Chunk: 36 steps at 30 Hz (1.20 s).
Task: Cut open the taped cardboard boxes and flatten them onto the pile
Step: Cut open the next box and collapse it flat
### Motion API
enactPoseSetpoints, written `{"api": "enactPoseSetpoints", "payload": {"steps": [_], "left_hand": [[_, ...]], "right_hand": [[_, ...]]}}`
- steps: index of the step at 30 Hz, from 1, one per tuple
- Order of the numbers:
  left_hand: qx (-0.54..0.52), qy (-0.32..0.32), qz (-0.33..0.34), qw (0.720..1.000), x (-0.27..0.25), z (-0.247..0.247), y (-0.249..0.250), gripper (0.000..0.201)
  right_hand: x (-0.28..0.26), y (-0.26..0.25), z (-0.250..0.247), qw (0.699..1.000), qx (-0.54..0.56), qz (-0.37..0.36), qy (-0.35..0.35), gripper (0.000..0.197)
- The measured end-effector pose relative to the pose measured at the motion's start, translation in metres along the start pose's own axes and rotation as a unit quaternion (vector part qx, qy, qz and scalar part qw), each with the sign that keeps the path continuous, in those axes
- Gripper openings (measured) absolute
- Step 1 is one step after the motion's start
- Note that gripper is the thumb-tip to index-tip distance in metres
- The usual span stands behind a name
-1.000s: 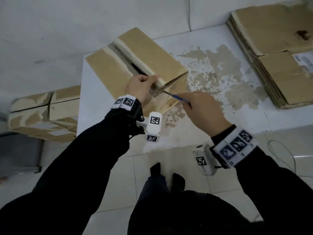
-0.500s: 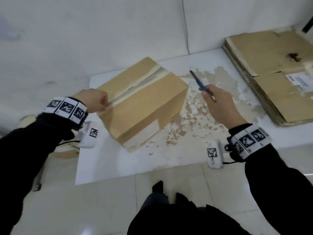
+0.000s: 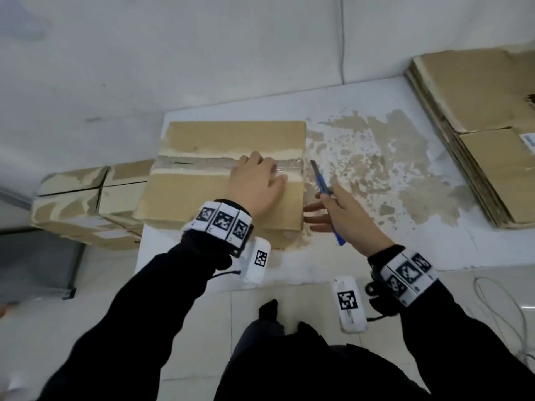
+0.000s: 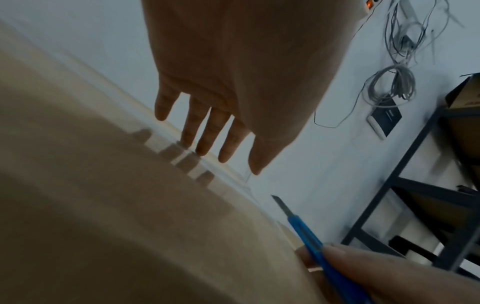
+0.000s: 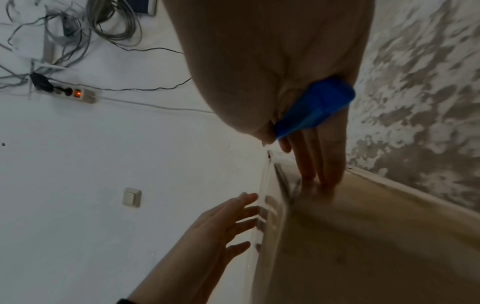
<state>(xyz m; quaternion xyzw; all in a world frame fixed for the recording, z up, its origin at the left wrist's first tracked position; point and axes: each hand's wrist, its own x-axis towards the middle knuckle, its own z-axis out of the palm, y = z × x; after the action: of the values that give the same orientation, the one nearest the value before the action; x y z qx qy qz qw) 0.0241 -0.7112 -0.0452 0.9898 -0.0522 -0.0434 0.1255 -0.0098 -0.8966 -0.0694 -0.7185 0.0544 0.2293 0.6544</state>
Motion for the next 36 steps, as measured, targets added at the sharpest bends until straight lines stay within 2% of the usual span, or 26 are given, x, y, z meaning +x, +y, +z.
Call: {"api": "enactPoseSetpoints", "payload": {"steps": [2, 3, 6, 8, 10, 14, 16, 20, 22, 24, 27, 28, 30, 33, 35, 36], "left_hand": [[0.048, 0.032, 0.01, 0.998, -0.006, 0.013, 0.0, 0.041], [0.068, 0.051, 0.024, 0.996, -0.008, 0.019, -0.002, 0.04], [0.074, 0.096, 0.053, 0.991, -0.01, 0.03, -0.006, 0.041], [0.052, 0.104, 0.053, 0.992, -0.007, 0.032, -0.008, 0.042], [0.029, 0.109, 0.057, 0.992, -0.005, 0.034, -0.009, 0.041], [-0.012, 0.139, 0.08, 0.987, -0.005, 0.034, -0.011, 0.037], [-0.014, 0.139, 0.082, 0.987, -0.005, 0.033, -0.011, 0.036], [-0.015, 0.149, 0.1, 0.984, -0.004, 0.033, -0.008, 0.031], [-0.021, 0.161, 0.114, 0.98, -0.005, 0.032, -0.008, 0.028], [-0.029, 0.175, 0.123, 0.976, -0.006, 0.03, -0.007, 0.028], [-0.035, 0.23, 0.122, 0.965, -0.004, 0.024, -0.003, 0.03], [-0.025, 0.241, 0.125, 0.962, -0.002, 0.024, -0.004, 0.03], [-0.009, 0.225, 0.122, 0.967, -0.001, 0.023, -0.004, 0.032], [0.085, 0.137, 0.101, 0.982, -0.004, 0.025, 0.001, 0.033], [0.107, 0.097, 0.065, 0.987, -0.007, 0.023, 0.012, 0.031], [0.061, 0.089, 0.038, 0.993, -0.009, 0.021, 0.017, 0.027]], "right_hand": [[-0.004, 0.002, -0.006, 1.0, -0.02, -0.005, -0.007, 0.013], [-0.001, 0.003, -0.011, 0.997, -0.072, -0.024, 0.012, 0.012], [0.012, -0.002, -0.027, 0.949, -0.292, -0.109, 0.05, 0.012], [0.018, -0.007, -0.036, 0.924, -0.351, -0.146, 0.035, 0.02], [0.022, -0.013, -0.041, 0.914, -0.369, -0.168, 0.021, 0.026], [0.03, -0.02, -0.046, 0.892, -0.401, -0.206, 0.025, 0.023], [0.033, -0.019, -0.048, 0.891, -0.401, -0.215, 0.01, 0.023], [0.031, -0.028, -0.068, 0.889, -0.409, -0.193, -0.072, 0.023], [0.03, -0.035, -0.076, 0.885, -0.416, -0.189, -0.085, 0.023], [0.03, -0.039, -0.071, 0.878, -0.43, -0.191, -0.088, 0.023], [0.022, -0.037, -0.053, 0.86, -0.446, -0.174, -0.178, 0.025], [0.017, -0.035, -0.053, 0.859, -0.446, -0.169, -0.186, 0.025], [0.006, -0.035, -0.066, 0.873, -0.439, -0.165, -0.13, 0.027], [-0.005, -0.033, -0.092, 0.893, -0.413, -0.177, 0.026, 0.026], [-0.006, -0.032, -0.097, 0.908, -0.373, -0.183, 0.054, 0.022], [-0.005, -0.031, -0.096, 0.913, -0.36, -0.188, 0.044, 0.021]]}}
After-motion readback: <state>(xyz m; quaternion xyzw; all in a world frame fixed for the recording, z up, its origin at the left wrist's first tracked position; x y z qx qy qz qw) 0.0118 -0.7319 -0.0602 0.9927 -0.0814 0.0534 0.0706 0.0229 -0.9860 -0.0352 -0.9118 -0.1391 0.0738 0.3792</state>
